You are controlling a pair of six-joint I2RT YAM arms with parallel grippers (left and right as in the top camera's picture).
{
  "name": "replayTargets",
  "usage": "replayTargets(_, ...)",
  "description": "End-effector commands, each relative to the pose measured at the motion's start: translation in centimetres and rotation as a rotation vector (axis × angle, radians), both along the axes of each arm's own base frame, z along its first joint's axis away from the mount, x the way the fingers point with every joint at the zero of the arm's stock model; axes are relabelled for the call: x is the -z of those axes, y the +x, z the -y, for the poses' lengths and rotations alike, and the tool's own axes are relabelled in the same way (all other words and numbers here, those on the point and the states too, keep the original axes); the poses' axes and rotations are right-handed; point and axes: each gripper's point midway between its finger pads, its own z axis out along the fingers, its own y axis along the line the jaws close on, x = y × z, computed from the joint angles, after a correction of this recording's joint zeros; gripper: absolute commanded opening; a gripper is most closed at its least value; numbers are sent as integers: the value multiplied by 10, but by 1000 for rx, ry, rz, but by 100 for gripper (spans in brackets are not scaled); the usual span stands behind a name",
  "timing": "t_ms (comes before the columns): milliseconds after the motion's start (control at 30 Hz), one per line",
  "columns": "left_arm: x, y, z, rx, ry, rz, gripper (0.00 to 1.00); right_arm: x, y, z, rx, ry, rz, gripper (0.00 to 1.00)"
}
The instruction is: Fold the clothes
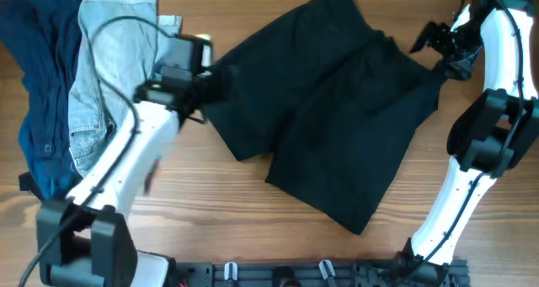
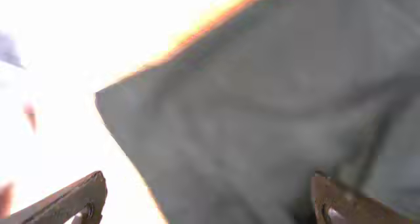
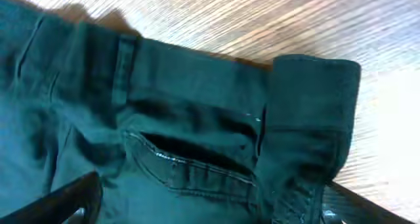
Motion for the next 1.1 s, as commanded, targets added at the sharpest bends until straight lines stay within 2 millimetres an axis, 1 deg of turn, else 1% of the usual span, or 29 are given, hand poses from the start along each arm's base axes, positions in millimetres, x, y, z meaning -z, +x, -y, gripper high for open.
replayTargets(0, 0, 28, -44, -15, 46, 69, 91, -21, 11, -9, -76, 20, 82, 100)
replayTargets(33, 6, 35, -48, -2, 62, 78, 89, -21, 11, -11, -78, 30, 85, 100)
replayTargets(67, 25, 46, -48, 35, 90, 78, 90, -21, 11, -12, -82, 30, 83, 99)
replayTargets(133, 63, 62, -45, 62, 98, 54, 93, -21, 11, -13, -100, 27, 86, 99)
replayTargets(167, 77, 67, -38, 105, 85, 48, 92, -21, 11, -13, -113, 21, 86, 99)
replayTargets(200, 89, 72, -32, 139, 71, 44, 90, -21, 10, -13, -116, 17, 84, 100)
replayTargets(233, 99, 76, -29, 167, 71, 35, 86, -21, 10, -12, -118, 13, 85, 100)
replayTargets(267, 108, 77, -29, 193, 90, 25, 81, -21, 11, -12, -118, 13, 86, 99)
replayTargets(300, 113, 77, -30, 198, 94, 17, 77, -21, 11, -12, -119, 12, 88, 100)
replayTargets(333, 116, 76, -30, 205, 99, 13, 73, -21, 12, -12, -118, 11, 90, 100)
replayTargets(367, 120, 76, -31, 213, 105, 9, 63, -21, 12, -12, -111, 12, 92, 100)
replayTargets(400, 121, 78, -31, 212, 105, 17, 31, -21, 13, -12, -111, 11, 95, 100)
replayTargets(433, 117, 84, -31, 207, 109, 43, 9, -21, 14, -11, -111, 10, 99, 99)
replayTargets(467, 113, 91, -33, 191, 117, 73, 7, -22, 16, -11, -111, 8, 105, 99)
replayTargets(500, 106, 101, -38, 147, 134, 119, 5, -22, 17, -10, -111, 6, 110, 99)
replayTargets(600, 74, 134, -45, 98, 172, 302, 4, -23, 21, -10, -110, 2, 125, 100)
replayTargets(633, 52, 150, -43, 87, 168, 413, 5, -24, 25, -10, -104, 1, 143, 99)
replayTargets(667, 37, 160, -42, 79, 164, 488, 5, -25, 28, -9, -92, -1, 153, 100)
replayTargets(733, 16, 179, -40, 67, 158, 604, 9, -27, 39, -6, -76, -10, 195, 99)
replayTargets(767, 11, 196, -39, 65, 156, 632, 14, -29, 44, -5, -63, -13, 215, 100)
replayTargets(800, 11, 207, -37, 69, 153, 635, 22, -30, 48, -4, -64, -18, 231, 100)
replayTargets(833, 14, 216, -35, 71, 150, 628, 34, -32, 51, -3, -64, -23, 246, 99)
replayTargets(867, 19, 225, -33, 68, 142, 606, 69, -32, 54, -2, -65, -27, 257, 100)
replayTargets(900, 18, 226, -32, 59, 128, 584, 89, -33, 55, -2, -65, -29, 265, 100)
replayTargets(933, 16, 226, -32, 62, 130, 563, 100, -34, 57, 0, -61, -31, 273, 100)
replayTargets(967, 10, 223, -32, 63, 131, 542, 100, -35, 59, 2, -22, -24, 276, 100)
replayTargets(1000, -3, 213, -32, 69, 134, 490, 100, -35, 60, 5, 24, -13, 275, 100)
replayTargets(1033, -14, 197, -32, 69, 128, 421, 100, -36, 60, 7, 25, -8, 282, 100)
replayTargets(1067, -24, 174, -31, 37, 86, 323, 100, -36, 60, 8, 24, -7, 283, 100)
